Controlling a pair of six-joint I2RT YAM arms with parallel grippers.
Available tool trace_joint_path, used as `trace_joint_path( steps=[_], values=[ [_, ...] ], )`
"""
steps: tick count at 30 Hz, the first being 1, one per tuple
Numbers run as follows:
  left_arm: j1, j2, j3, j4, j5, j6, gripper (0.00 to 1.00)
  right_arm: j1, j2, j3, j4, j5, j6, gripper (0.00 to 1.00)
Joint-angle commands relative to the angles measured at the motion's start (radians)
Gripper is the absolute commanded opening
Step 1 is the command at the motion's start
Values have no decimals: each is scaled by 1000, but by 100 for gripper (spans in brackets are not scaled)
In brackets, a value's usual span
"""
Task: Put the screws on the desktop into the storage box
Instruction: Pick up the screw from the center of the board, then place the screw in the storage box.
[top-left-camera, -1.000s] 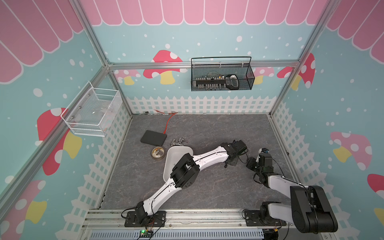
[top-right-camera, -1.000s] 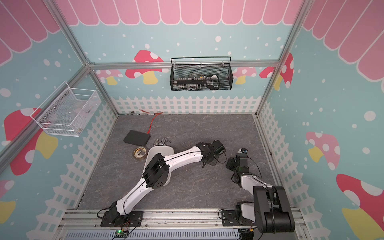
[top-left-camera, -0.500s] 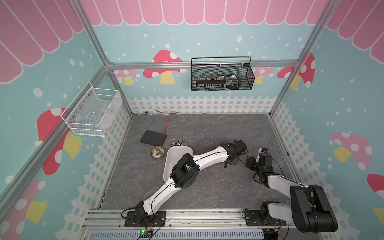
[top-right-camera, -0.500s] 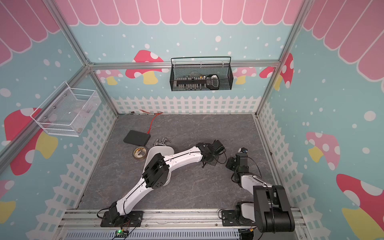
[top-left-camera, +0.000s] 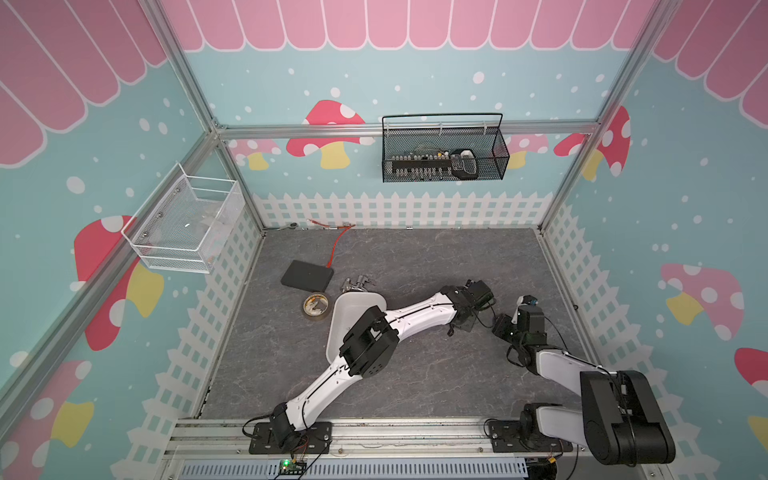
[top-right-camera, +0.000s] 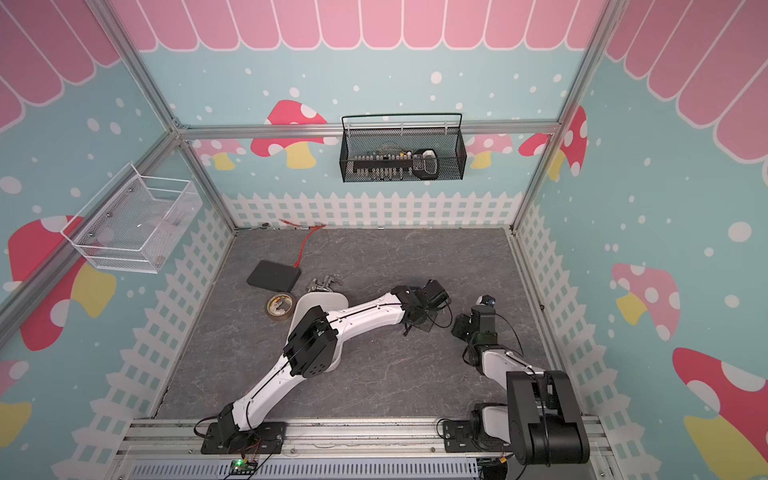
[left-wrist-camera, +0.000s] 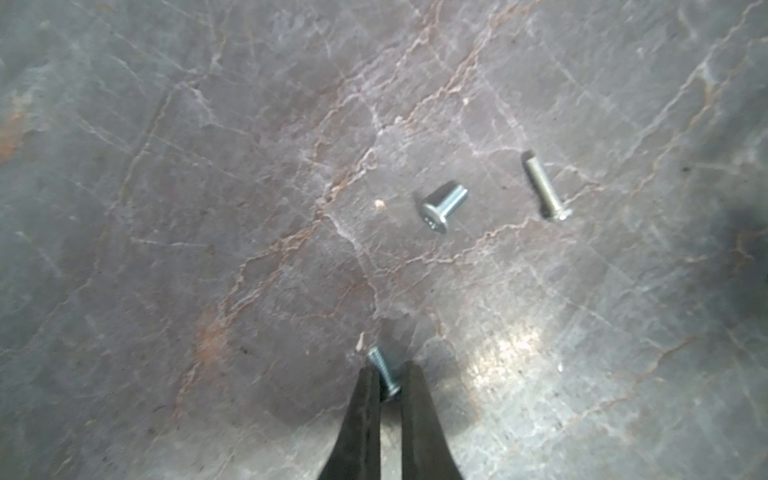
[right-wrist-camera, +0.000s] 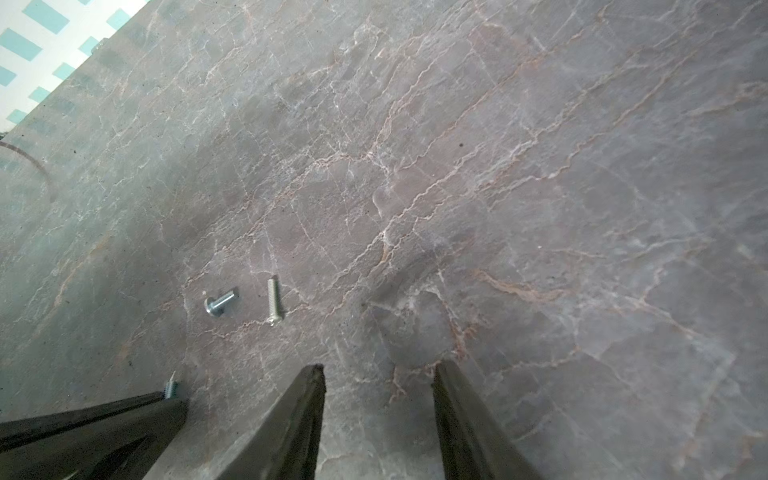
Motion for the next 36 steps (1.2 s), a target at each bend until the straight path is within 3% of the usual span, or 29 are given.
trace_joint_path(
  steps=[1, 9, 16, 22, 29, 32, 36],
  values=[
    [11, -32, -44, -64, -43, -7, 0, -6, 9, 17, 10, -4, -12, 48],
    [2, -125, -62, -61, -63, -14, 0, -6, 6, 16, 11, -4, -12, 48],
    [1, -289, -192, -59, -110, -15, 0, -6, 9, 16, 11, -3, -11, 48],
    [44, -548, -484, -14, -156, -42, 0, -6, 11, 17, 11, -5, -11, 48],
    [237, -917, -975, 155, -72, -84, 0, -6, 12, 19, 11, -6, -11, 48],
    [320, -1009, -1102, 199, -39, -79, 0, -6, 14, 19, 11, -6, -11, 48],
    [371, -1034, -1175, 227, 1, -59, 1, -6, 15, 21, 11, -4, -11, 49]
  ],
)
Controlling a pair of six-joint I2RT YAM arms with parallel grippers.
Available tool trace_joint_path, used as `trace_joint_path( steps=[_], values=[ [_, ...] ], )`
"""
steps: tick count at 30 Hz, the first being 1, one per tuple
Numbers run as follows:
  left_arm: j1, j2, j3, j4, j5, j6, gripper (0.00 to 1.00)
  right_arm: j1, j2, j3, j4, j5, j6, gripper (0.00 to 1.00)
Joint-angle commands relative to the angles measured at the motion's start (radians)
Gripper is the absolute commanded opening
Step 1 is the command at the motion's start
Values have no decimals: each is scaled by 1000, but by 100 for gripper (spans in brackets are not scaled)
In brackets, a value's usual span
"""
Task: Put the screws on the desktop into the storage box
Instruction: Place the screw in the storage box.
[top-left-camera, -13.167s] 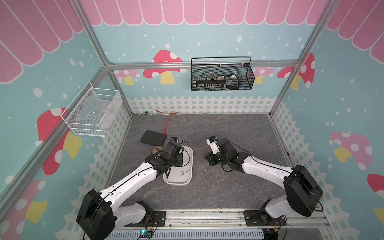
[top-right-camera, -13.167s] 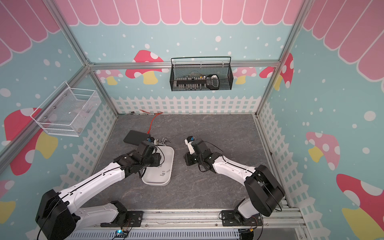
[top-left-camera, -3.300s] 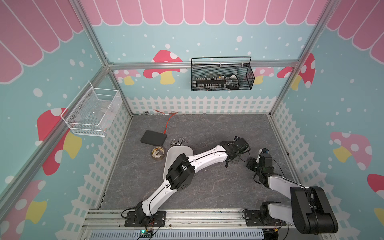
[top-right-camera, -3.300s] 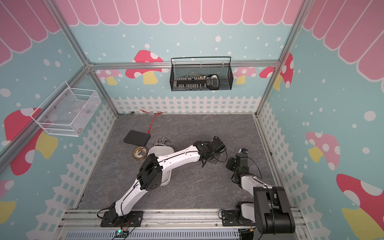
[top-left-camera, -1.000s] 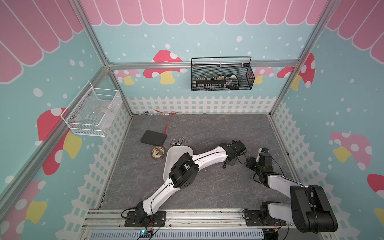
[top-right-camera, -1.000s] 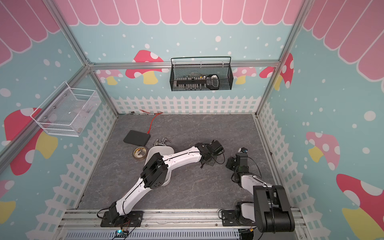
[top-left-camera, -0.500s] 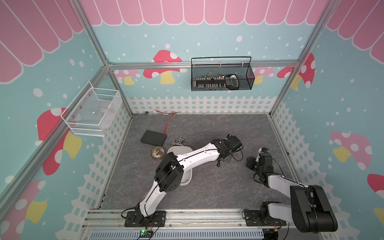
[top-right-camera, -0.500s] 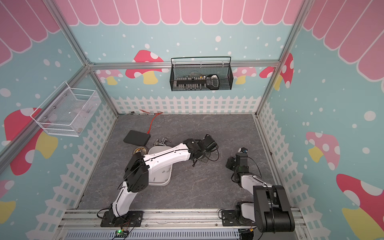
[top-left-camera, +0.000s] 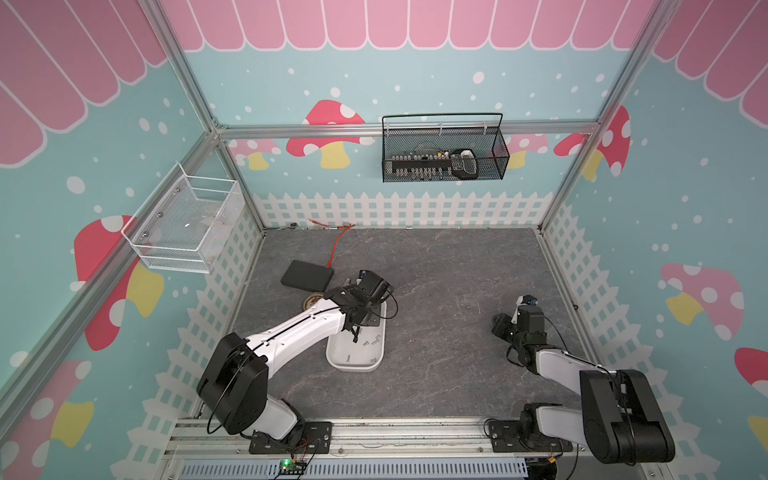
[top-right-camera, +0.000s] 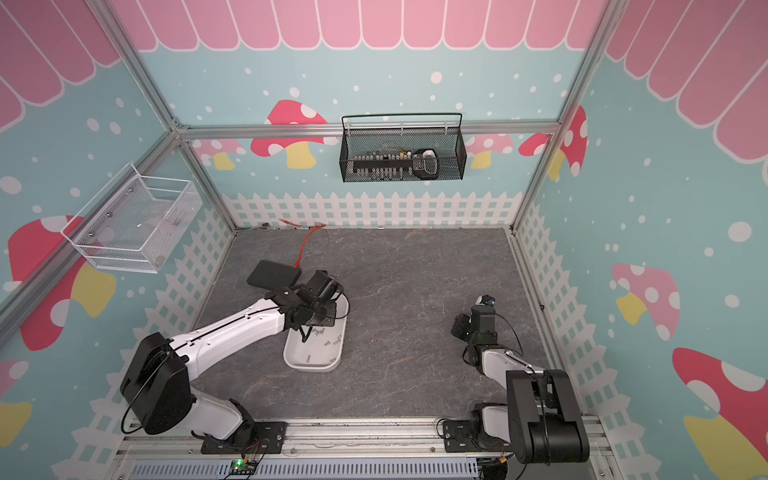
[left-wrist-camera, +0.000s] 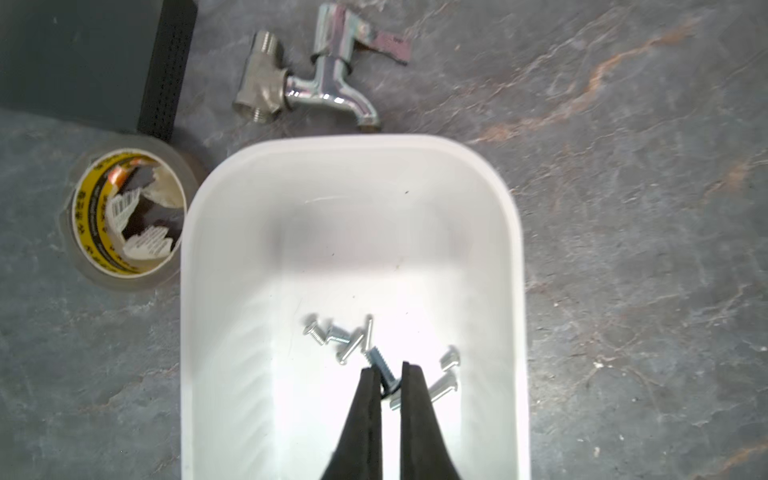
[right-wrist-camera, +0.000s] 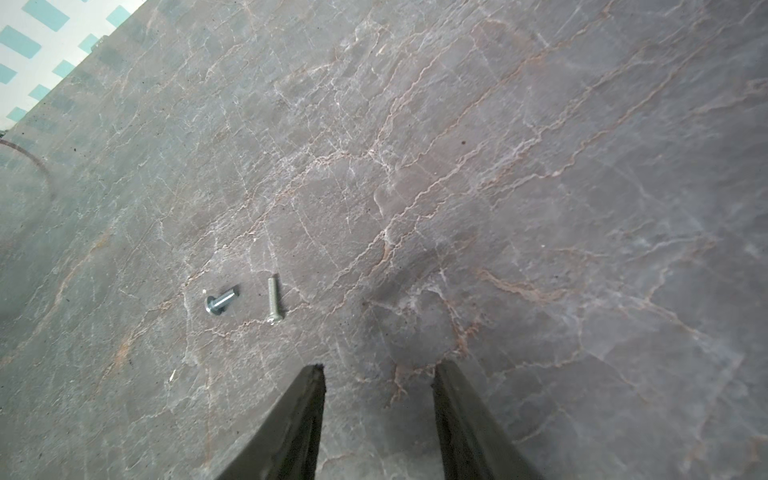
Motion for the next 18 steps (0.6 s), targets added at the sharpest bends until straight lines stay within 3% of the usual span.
trace_joint_path(
  steps=[1, 4, 5, 12, 18],
  values=[
    [15, -7, -32, 73, 53, 12, 11, -6, 8, 19, 7, 3, -11, 49],
    [28, -13, -36, 75, 46, 28, 47, -6, 5, 18, 9, 4, -11, 51],
    [33, -19, -38, 74, 39, 30, 53, -6, 5, 19, 6, 5, -13, 51],
    [36, -161, -100, 74, 53, 55, 57, -4, -23, 35, -13, -39, -34, 52],
    [35, -369, -196, 111, 86, 82, 57, 31, -37, 189, -192, -118, -83, 50]
  ],
)
